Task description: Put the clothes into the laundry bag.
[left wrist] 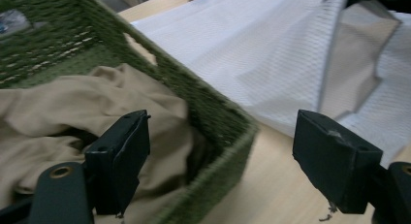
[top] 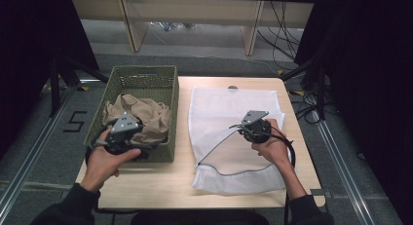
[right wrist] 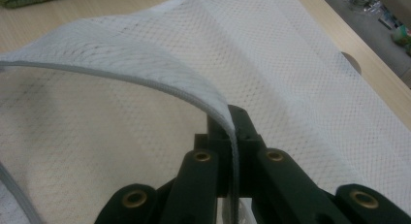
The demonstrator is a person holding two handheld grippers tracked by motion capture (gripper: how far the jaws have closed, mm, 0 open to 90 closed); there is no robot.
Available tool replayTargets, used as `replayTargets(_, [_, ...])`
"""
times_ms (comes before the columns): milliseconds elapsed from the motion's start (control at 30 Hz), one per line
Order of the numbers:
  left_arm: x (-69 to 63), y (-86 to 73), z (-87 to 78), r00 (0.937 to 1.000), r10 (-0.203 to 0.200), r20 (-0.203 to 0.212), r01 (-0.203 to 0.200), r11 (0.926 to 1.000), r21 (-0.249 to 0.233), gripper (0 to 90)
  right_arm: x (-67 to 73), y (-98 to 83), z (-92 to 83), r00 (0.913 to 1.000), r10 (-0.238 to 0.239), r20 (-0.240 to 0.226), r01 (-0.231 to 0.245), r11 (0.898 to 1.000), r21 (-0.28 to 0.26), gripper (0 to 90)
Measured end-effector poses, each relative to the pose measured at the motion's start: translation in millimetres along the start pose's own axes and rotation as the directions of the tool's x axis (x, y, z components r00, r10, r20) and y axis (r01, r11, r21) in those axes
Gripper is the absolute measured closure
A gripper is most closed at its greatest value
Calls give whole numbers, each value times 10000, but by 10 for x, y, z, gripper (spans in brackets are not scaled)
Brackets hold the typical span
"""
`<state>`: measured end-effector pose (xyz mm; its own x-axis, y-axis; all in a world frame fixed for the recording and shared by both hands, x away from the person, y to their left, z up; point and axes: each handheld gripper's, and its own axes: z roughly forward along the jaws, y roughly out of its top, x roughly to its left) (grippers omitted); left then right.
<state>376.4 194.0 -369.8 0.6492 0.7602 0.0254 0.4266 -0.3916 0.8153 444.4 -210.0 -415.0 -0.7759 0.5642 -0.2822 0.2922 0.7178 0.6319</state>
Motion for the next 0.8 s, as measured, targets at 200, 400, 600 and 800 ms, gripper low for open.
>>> replayTargets(200, [617, 163, 170, 9928, -611, -1034, 699, 9940, 843, 213, 26, 7, 0, 10000, 91, -14, -91, 9999, 43, 899])
replayTargets(400, [927, 104, 450, 9909, -1003, -895, 1139, 9802, 1621, 185, 40, -5, 27, 9999, 44, -152, -41, 9998, 180, 899])
replayTargets(600, [765, 67, 616, 9972, -229, 708, 67, 9750, 2221, 189, 44, -20, 57, 9999, 3, -130, -1, 9999, 120, 898])
replayTargets(800, [699, 19, 782, 9916, 916, 909, -1175, 9326, 3412, 197, 68, -6, 66, 9995, -52, -304, 63, 9994, 345, 898])
